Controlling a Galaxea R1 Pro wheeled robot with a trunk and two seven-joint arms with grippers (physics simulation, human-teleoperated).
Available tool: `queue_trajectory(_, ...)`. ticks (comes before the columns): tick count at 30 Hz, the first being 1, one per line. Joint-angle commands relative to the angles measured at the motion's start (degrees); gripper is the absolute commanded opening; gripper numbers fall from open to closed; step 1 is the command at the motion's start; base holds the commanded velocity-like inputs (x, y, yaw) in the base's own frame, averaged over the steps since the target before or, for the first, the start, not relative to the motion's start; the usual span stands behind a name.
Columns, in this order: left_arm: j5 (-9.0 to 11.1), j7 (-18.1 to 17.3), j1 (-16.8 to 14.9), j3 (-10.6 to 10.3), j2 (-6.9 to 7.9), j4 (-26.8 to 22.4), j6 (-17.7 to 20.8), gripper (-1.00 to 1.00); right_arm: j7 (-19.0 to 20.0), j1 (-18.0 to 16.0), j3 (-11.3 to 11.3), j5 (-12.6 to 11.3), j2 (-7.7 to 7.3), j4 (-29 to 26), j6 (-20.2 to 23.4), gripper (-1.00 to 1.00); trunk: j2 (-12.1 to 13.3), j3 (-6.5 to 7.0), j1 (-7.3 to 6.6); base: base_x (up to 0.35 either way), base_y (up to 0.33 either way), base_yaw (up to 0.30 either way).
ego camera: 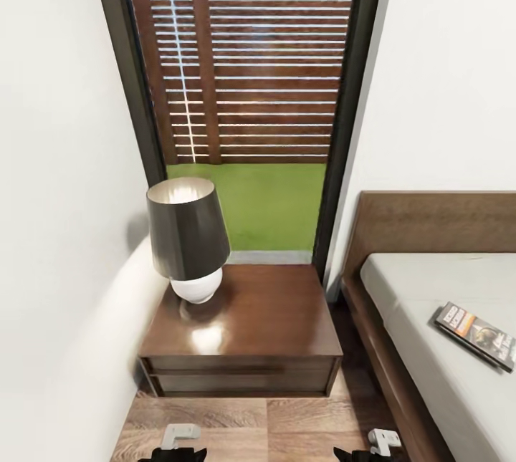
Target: In the bedroom, move the book from the bed onto either nightstand, and place the two sandals side by side next to the bed.
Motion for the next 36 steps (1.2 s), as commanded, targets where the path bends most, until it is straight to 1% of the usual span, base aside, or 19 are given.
queue_trajectory(1, 0.37, -0.18, -0.04, -0.08, 0.0, 0.07, -0.14, 1.0, 0.25, -0.04, -0.03, -0.37, -0.02, 0.09, -0.06, 1.0, -0.02, -0.05, 0.0, 0.073, 0.0, 0.0)
queue_trajectory(8, 0.37, -0.14, -0.04, -0.08, 0.0, 0.07, -0.14, 1.0, 0.25, -0.04, -0.02, -0.38, -0.02, 0.09, -0.06, 1.0, -0.02, -0.05, 0.0, 0.063, 0.0, 0.0)
queue_trajectory(29, 0.37, -0.13, -0.04, -0.08, 0.0, 0.07, -0.14, 1.0, 0.24, -0.04, -0.03, -0.4, -0.02, 0.09, -0.06, 1.0, -0.02, -0.05, 0.0, 0.311, 0.0, 0.0)
queue_trajectory(36, 0.3, -0.14, -0.05, -0.08, 0.0, 0.09, -0.14, 1.0, 0.24, -0.04, -0.02, -0.46, -0.02, 0.09, -0.06, 1.0, -0.02, -0.05, 0.0, 0.247, 0.0, 0.0)
